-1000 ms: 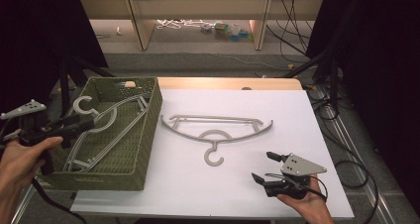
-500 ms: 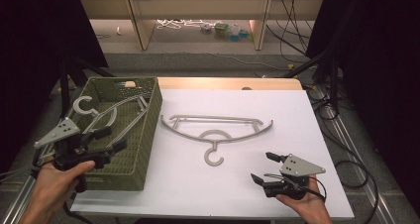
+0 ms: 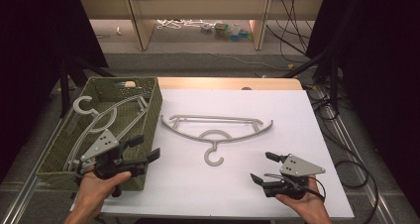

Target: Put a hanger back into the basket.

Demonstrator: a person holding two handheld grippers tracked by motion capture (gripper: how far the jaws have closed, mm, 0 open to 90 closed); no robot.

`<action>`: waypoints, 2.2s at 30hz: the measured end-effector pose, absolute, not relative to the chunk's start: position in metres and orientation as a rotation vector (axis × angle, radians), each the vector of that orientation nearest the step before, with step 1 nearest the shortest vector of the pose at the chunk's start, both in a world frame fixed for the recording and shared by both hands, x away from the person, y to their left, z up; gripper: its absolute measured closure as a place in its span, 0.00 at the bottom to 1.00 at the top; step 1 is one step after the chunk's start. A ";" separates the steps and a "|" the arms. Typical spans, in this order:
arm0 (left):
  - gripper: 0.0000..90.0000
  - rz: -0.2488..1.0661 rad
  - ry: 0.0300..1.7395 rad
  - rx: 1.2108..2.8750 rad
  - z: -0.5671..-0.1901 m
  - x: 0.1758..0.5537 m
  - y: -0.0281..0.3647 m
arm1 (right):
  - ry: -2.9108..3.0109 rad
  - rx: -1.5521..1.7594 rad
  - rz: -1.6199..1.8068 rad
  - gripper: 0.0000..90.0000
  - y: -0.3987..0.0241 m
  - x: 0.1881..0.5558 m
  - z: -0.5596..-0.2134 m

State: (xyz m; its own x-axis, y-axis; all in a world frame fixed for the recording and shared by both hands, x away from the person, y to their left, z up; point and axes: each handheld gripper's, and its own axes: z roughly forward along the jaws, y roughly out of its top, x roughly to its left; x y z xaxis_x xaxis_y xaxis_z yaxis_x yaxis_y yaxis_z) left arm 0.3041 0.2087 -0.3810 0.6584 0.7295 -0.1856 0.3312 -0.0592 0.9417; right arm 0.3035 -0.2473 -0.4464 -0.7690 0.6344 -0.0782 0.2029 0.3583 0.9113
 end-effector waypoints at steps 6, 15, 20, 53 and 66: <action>0.21 0.377 0.859 1.650 -0.406 0.304 0.188 | 2.208 0.722 1.403 0.19 -0.248 0.305 -0.449; 0.20 0.367 0.799 1.688 -0.424 0.294 0.169 | 2.206 0.716 1.407 0.19 -0.247 0.305 -0.449; 0.20 0.372 0.811 1.677 -0.428 0.296 0.170 | 2.219 0.712 1.398 0.19 -0.247 0.305 -0.449; 0.20 0.396 0.764 1.714 -0.440 0.287 0.166 | 2.550 0.579 1.011 0.32 -0.208 0.438 -0.449; 0.20 0.377 0.758 1.715 -0.441 0.286 0.164 | 2.718 0.580 0.841 0.40 -0.185 0.476 -0.463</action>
